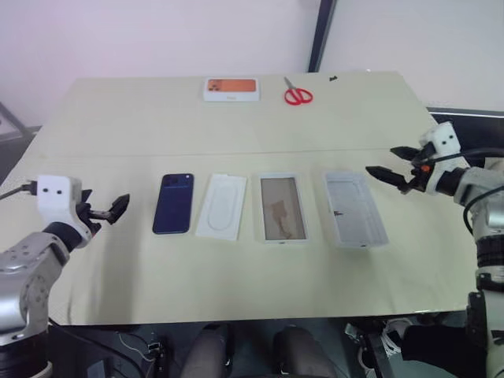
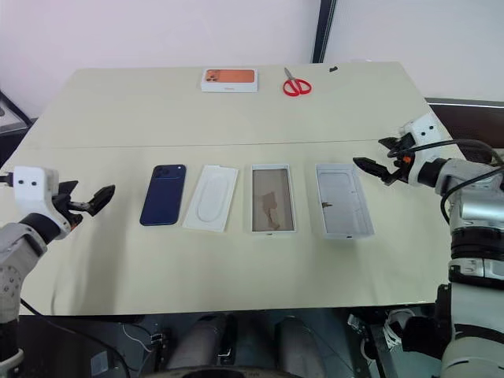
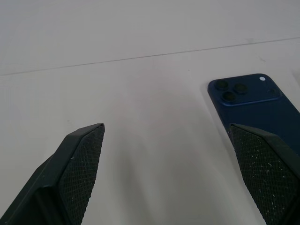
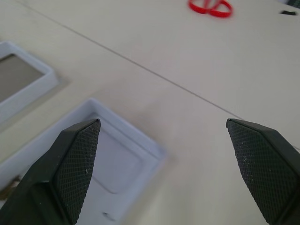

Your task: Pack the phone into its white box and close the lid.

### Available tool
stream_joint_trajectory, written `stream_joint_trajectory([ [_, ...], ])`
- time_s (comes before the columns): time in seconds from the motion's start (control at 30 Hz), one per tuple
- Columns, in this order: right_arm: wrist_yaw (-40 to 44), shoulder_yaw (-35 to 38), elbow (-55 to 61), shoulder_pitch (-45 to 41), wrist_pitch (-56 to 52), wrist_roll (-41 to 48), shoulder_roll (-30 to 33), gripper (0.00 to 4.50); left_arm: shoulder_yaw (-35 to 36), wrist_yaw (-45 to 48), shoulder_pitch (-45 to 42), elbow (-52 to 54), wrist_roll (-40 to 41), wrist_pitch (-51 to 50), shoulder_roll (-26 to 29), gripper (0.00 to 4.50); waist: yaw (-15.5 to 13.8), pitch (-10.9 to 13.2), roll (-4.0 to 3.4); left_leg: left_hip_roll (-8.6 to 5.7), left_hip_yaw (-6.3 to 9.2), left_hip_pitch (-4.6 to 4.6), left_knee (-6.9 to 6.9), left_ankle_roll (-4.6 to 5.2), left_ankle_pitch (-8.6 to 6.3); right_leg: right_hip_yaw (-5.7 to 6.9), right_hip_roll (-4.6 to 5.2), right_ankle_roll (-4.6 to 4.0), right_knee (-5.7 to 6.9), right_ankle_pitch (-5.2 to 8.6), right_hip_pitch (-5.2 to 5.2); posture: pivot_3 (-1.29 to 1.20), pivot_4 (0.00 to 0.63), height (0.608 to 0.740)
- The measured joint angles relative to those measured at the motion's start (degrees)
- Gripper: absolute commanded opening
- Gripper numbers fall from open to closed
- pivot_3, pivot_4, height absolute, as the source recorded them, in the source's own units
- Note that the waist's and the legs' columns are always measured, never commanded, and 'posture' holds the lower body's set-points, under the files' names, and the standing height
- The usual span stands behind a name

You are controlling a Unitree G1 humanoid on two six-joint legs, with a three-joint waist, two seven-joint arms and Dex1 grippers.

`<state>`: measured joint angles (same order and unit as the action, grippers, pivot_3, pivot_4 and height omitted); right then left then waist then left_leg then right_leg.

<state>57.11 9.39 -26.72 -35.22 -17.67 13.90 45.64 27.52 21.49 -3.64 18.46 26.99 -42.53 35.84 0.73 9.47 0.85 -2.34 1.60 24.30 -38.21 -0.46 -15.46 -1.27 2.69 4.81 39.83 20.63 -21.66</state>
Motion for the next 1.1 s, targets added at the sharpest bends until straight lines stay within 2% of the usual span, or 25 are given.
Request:
stream_joint_trajectory([
  [0.23, -2.8, -1.6, 19.1, 6.5, -7.3, 2.4, -2.0, 4.5, -9.1, 2.6, -5.0, -0.2, 0.0, -1.7, -0.4, 4.46, -0.2, 0.0, 0.0, 0.0, 0.02, 0.03, -0.02, -0.07, 0.04, 0.01, 0.0, 0.0, 0.0, 0.0, -0.01, 0.0, 0.15, 0.74],
  [0.47, -5.2, -2.9, 29.7, 9.3, -11.4, 4.2, -3.5, 4.5, -10.7, 4.6, -8.6, -1.0, 1.5, -4.3, 0.1, 4.46, 0.2, 0.0, 0.0, 0.0, 0.03, 0.02, -0.01, -0.04, 0.02, 0.0, -0.02, 0.0, 0.03, 0.0, -0.04, 0.0, 0.15, 0.74],
  [0.67, -4.3, -9.5, 32.6, 6.3, -11.8, 4.6, -7.3, 4.5, -11.7, 1.1, -19.1, 0.4, 10.3, -21.3, -4.8, 4.46, -0.4, 0.0, 0.04, -0.02, 0.08, 0.05, -0.13, -0.06, 0.04, 0.05, -0.02, 0.0, 0.08, 0.0, -0.01, 0.0, 0.15, 0.74],
  [0.77, -3.9, -10.6, 33.6, 5.9, -11.8, 4.7, -7.4, 4.5, -11.9, -2.3, -24.0, -0.3, 12.8, -31.0, -7.3, 4.46, -0.1, 0.0, 0.04, -0.04, 0.07, 0.05, -0.12, -0.15, 0.09, 0.05, -0.02, 0.01, 0.08, 0.0, -0.03, 0.0, 0.15, 0.74],
  [0.9, -3.7, -11.0, 34.5, 6.7, -11.8, 4.9, -7.3, 4.5, -6.8, -7.1, -31.6, -3.8, 14.4, -44.6, -14.4, 4.46, 0.0, 0.0, 0.06, -0.04, 0.08, 0.05, -0.13, -0.18, 0.11, 0.06, -0.05, 0.01, 0.14, 0.0, -0.04, 0.0, 0.15, 0.74],
  [1.1, -3.5, -10.9, 34.9, 8.0, -11.8, 4.9, -7.1, 4.5, -5.9, -12.4, -33.9, -6.4, 14.5, -49.5, -16.6, 4.46, 0.2, 0.0, 0.06, -0.03, 0.07, 0.04, -0.1, -0.28, 0.17, 0.03, -0.06, 0.01, 0.17, 0.0, -0.09, 0.0, 0.15, 0.74],
])
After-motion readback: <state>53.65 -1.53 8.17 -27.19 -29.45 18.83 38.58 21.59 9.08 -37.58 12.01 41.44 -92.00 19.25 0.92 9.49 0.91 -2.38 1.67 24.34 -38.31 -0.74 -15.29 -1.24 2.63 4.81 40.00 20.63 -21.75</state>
